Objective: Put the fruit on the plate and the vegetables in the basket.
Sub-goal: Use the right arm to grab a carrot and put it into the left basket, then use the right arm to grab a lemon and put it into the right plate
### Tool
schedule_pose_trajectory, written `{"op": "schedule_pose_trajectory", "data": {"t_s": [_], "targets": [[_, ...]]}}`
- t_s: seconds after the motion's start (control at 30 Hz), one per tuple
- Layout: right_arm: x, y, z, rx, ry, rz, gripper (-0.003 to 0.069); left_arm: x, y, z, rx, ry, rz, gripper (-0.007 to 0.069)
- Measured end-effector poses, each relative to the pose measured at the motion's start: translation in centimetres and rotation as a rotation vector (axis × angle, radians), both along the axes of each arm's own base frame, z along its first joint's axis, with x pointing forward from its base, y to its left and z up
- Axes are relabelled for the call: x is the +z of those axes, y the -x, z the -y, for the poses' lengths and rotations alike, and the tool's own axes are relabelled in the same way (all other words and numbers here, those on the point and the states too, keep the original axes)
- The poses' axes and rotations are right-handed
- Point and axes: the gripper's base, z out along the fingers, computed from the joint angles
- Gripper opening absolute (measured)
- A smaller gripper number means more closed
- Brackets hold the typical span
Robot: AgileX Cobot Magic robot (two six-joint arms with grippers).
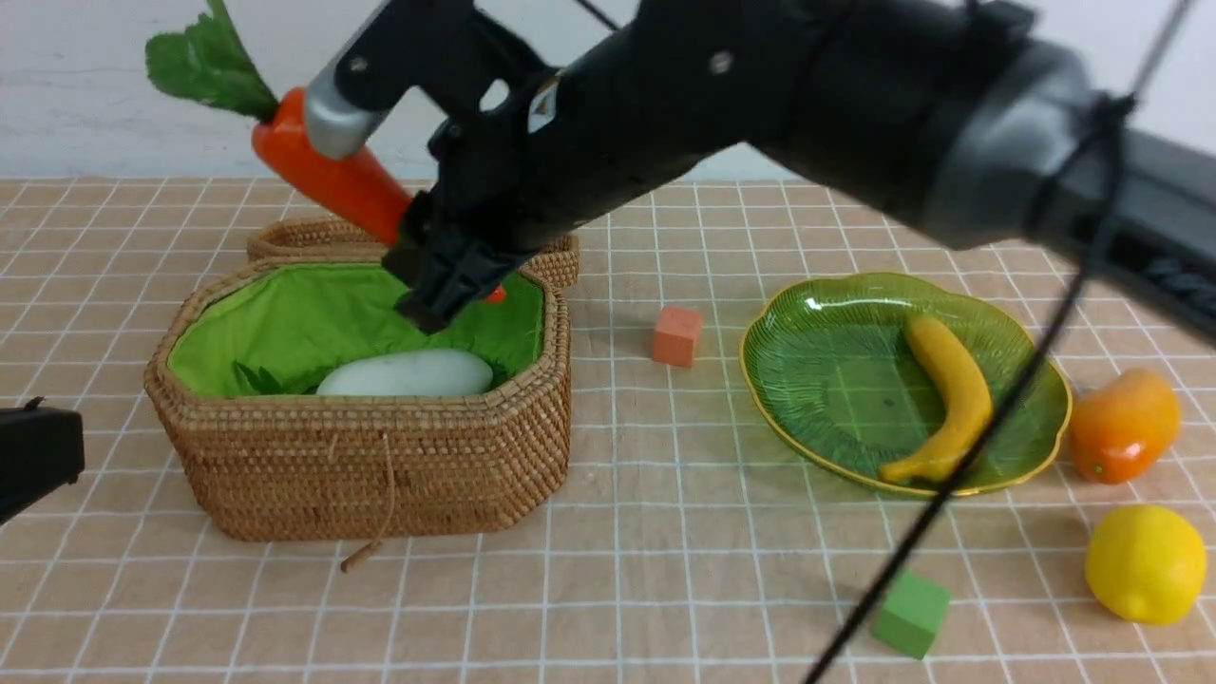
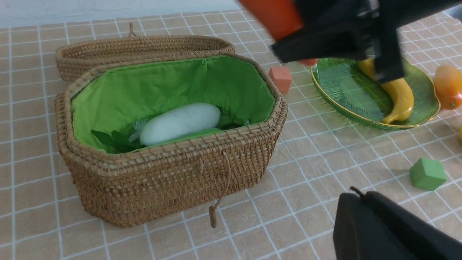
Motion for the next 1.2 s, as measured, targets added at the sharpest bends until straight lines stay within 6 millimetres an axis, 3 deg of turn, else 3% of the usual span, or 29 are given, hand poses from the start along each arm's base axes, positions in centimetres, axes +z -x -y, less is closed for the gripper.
{"op": "schedule_pose_trajectory", "data": {"t_s": [0.03, 0.07, 0.1, 0.13, 0.17, 0.23, 0.27, 0.3, 0.37, 0.43, 0.47, 0.57, 0.67, 0.7, 0.73, 0.83, 0.9, 1.0, 1.03, 1.07, 1.2], "targets": [[-2.1, -1.5, -1.3, 0.002, 0.038, -0.013, 0.0293, 0.0, 0.0, 0.0, 0.001, 0.002, -0.001, -0.0013], [-2.1, -1.6, -1.4, 0.003, 0.042, -0.010, 0.0306, 0.0, 0.0, 0.0, 0.002, 0.003, -0.001, -0.0013], [-3.7, -2.5, -2.0, -0.008, 0.081, -0.033, 0.0385, 0.0, 0.0, 0.0, 0.002, 0.003, -0.001, -0.0013], [-3.8, -2.6, -2.0, -0.012, 0.081, -0.033, 0.0385, 0.0, 0.0, 0.0, 0.002, 0.004, -0.002, -0.0013], [-4.3, -3.0, -2.2, -0.029, 0.112, -0.059, 0.0485, 0.0, 0.0, 0.0, 0.002, 0.004, -0.002, -0.0013], [-3.7, -3.0, -1.8, -0.074, 0.145, -0.099, 0.0608, 0.0, 0.0, 0.0, -0.003, -0.007, 0.004, -0.0013], [-3.7, -2.9, -1.6, -0.084, 0.154, -0.110, 0.0616, 0.0, 0.0, 0.0, -0.004, -0.009, 0.005, -0.0013], [-2.5, -2.6, -1.1, -0.117, 0.167, -0.129, 0.0654, 0.0, 0.0, 0.0, -0.012, -0.028, 0.014, -0.0013], [-0.6, -1.8, 0.2, -0.177, 0.199, -0.163, 0.0664, 0.0, 0.0, 0.1, -0.032, -0.055, 0.027, -0.0013], [2.3, -0.6, 2.2, -0.252, 0.231, -0.163, 0.0615, -0.1, 0.0, 0.5, -0.078, -0.077, 0.024, -0.0013], [2.5, -0.5, 2.3, -0.260, 0.231, -0.162, 0.0607, -0.1, 0.1, 0.5, -0.083, -0.077, 0.023, -0.0013], [6.5, 1.2, 5.1, -0.375, 0.173, -0.142, 0.0433, -0.5, 0.3, 1.7, -0.199, -0.060, -0.019, -0.0013], [7.8, 2.5, 7.2, -0.435, 0.145, -0.171, 0.0294, -0.6, 0.7, 2.6, -0.303, -0.066, -0.025, -0.0013], [8.2, 3.3, 8.9, -0.479, 0.137, -0.200, 0.0211, -0.5, 0.9, 3.0, -0.358, -0.064, -0.020, -0.0013], [8.6, 3.7, 9.6, -0.496, 0.125, -0.206, 0.0190, -0.5, 1.0, 3.1, -0.373, -0.065, -0.018, -0.0013], [7.2, 5.4, 16.2, -0.677, 0.145, -0.320, 0.0045, -0.4, 1.4, 3.6, -0.465, -0.062, 0.007, -0.0013], [6.0, 5.8, 19.0, -0.767, 0.160, -0.369, 0.0027, -0.3, 1.5, 3.7, -0.480, -0.063, 0.014, -0.0013], [2.6, 6.9, 25.4, -1.004, 0.178, -0.502, 0.0025, -0.3, 1.6, 3.8, -0.491, -0.064, 0.020, -0.0013], [2.2, 6.8, 25.7, -1.019, 0.181, -0.513, 0.0027, -0.3, 1.6, 3.8, -0.490, -0.064, 0.020, -0.0013], [0.3, 7.4, 28.8, -1.152, 0.151, -0.576, 0.0043, -0.3, 1.6, 3.8, -0.491, -0.065, 0.024, -0.0013], [-2.9, 7.6, 32.3, -1.316, 0.043, -0.665, 0.0121, -0.2, 1.5, 3.8, -0.492, -0.063, 0.028, -0.0013]]}}
